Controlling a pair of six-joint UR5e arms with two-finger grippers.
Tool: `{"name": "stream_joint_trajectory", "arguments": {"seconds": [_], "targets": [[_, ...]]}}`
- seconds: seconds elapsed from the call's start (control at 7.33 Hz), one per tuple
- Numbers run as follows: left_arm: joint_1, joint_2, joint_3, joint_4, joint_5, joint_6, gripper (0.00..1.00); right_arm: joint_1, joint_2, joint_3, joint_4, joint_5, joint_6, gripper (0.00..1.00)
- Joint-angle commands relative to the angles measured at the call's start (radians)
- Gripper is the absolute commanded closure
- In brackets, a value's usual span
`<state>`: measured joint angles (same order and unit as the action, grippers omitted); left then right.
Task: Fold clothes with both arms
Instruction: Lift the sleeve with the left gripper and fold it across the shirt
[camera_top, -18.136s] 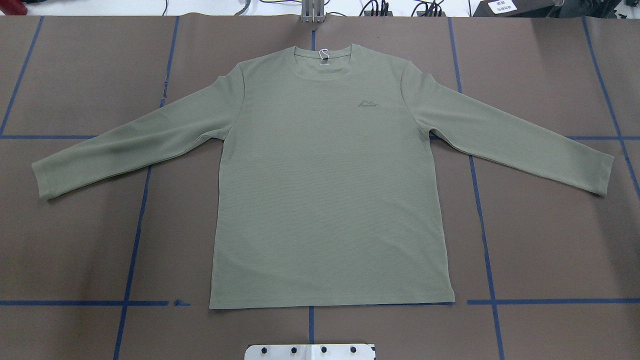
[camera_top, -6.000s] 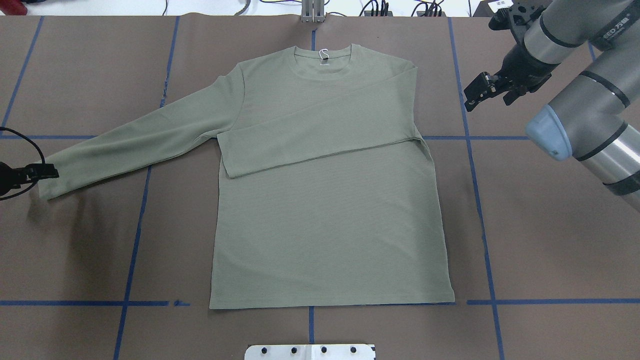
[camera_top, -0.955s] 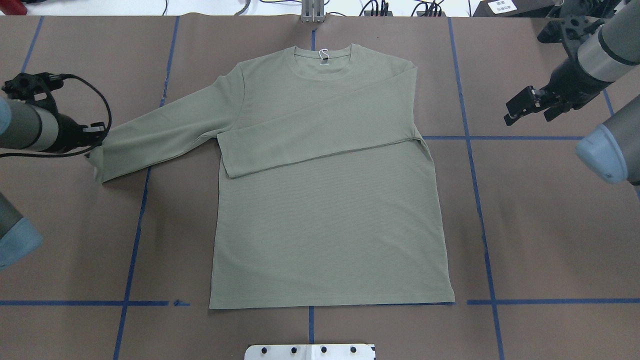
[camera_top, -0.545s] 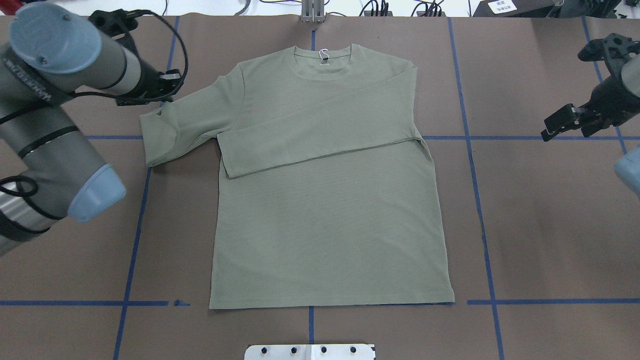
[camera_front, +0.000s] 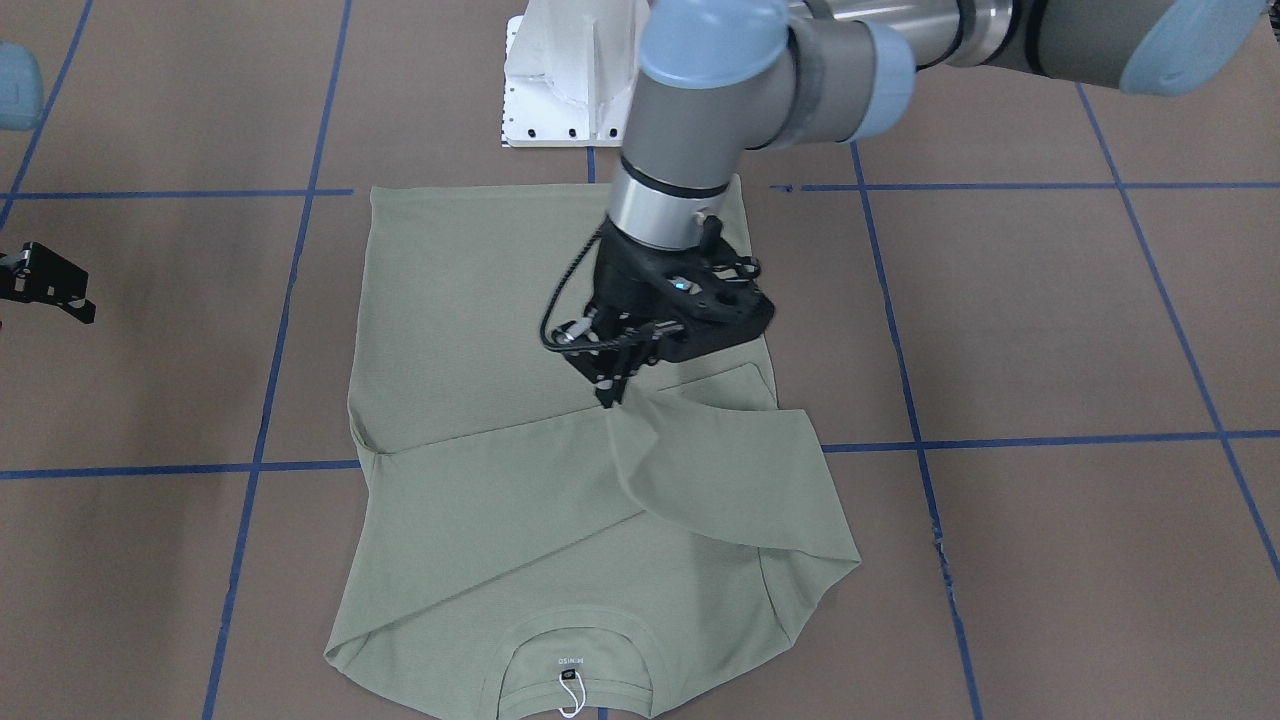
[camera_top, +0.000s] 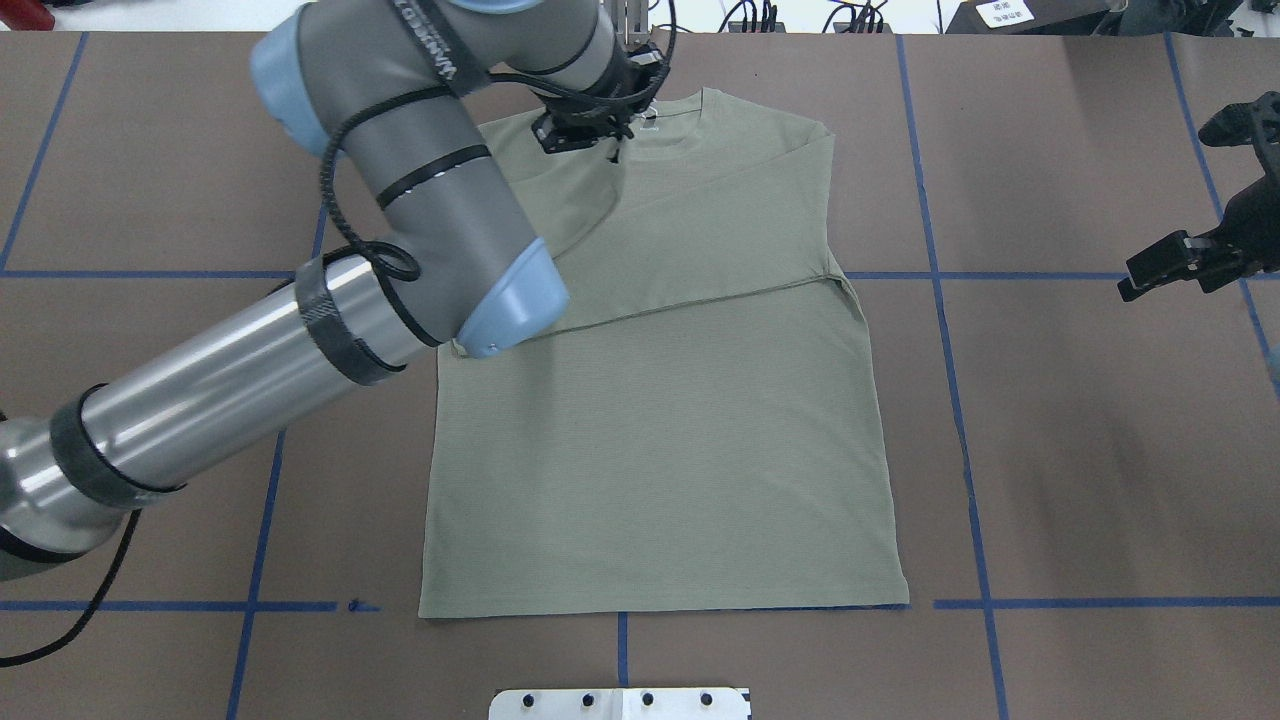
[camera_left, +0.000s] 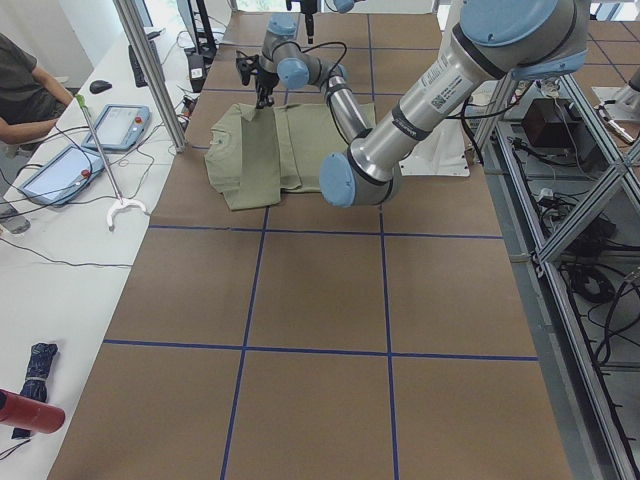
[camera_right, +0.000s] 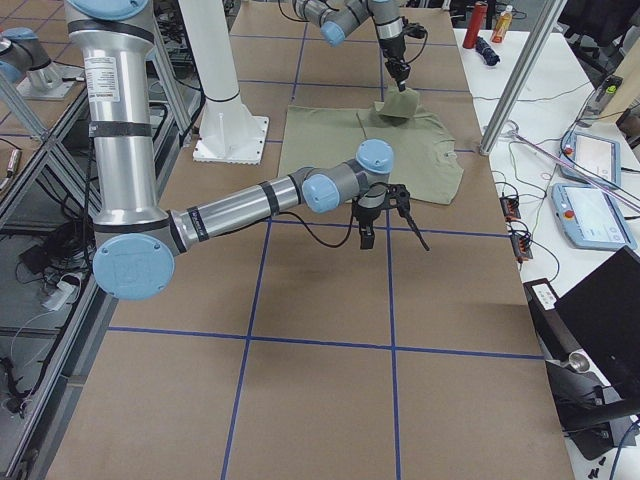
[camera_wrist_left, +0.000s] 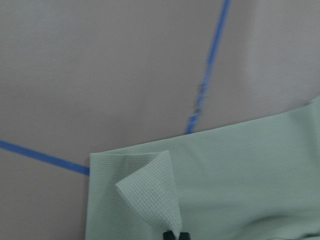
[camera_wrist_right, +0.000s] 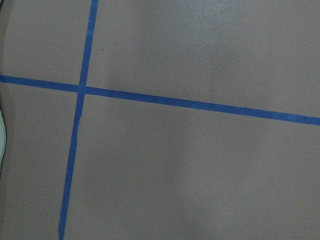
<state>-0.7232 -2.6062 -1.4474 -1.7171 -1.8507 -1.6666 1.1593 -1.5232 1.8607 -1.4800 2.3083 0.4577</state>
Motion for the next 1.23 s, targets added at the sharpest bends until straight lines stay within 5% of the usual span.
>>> {"name": "stream_joint_trajectory", "arguments": {"seconds": [0.0,0.27,0.82,0.95,1.09], "targets": [[0.12,-0.086,0.097,-0.071,0.061,-0.111,1.0,0.0,-0.002,-0.002,0.001,0.0,0.003,0.0],[0.182,-0.124,0.313,-0.296,0.166,-0.168,1.0,0.0,0.001,-0.011,0.001,0.0,0.004,0.0],[0.244,-0.17,0.384,-0.303,0.217,-0.203,1.0,0.0,0.006,-0.011,0.001,0.002,0.004,0.0],[0.281,-0.208,0.419,-0.308,0.243,-0.249,0.7,0.0,0.006,-0.009,0.001,0.002,0.004,0.0],[0.289,-0.206,0.421,-0.338,0.27,-0.242,0.01,0.0,0.009,-0.009,0.001,0.002,0.006,0.0]]}}
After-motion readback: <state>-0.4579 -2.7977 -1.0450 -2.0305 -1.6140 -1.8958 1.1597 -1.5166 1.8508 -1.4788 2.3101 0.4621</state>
